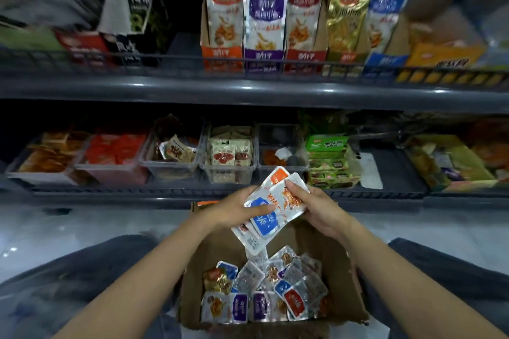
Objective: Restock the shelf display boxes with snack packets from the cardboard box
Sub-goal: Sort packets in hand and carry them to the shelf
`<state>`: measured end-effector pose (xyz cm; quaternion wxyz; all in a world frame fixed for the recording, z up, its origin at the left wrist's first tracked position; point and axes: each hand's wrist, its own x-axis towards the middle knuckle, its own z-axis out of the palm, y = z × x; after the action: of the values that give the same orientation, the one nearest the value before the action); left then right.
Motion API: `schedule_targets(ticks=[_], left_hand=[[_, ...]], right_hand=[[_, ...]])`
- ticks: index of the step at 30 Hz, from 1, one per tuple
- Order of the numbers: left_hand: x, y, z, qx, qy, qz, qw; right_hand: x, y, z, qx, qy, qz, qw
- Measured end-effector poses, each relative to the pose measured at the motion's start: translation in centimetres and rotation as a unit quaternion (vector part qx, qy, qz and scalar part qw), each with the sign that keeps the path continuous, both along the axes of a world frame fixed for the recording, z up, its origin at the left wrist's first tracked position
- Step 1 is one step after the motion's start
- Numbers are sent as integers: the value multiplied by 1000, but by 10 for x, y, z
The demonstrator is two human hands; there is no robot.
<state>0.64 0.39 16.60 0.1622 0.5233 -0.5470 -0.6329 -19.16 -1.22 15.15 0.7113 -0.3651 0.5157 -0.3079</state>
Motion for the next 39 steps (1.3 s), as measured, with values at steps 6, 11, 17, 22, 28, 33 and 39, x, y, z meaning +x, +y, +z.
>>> schedule_targets(ticks=[6, 11, 17, 22, 28, 33, 39], left_hand=[[4, 10, 32, -52, 98, 271, 956], [4, 7, 63, -61, 200, 383, 900], [-2, 5, 94, -112, 188, 341, 914], [-9, 4, 119, -202, 158, 273, 927], [-9, -8, 146, -213, 174, 207, 939], [-20, -26, 172, -229, 197, 169, 938], [-37, -56, 194, -227, 194, 129, 946]], right_hand=[[1, 6, 49, -87, -6, -14, 996], [15, 3, 82, -114, -104, -146, 977], [33, 9, 112, -186, -47, -139, 972], [45, 9, 123, -243, 30, -76, 967], [24, -16, 162, -256, 15, -82, 963], [0, -39, 200, -287, 40, -57, 955], [-24, -69, 221, -257, -17, -112, 960]])
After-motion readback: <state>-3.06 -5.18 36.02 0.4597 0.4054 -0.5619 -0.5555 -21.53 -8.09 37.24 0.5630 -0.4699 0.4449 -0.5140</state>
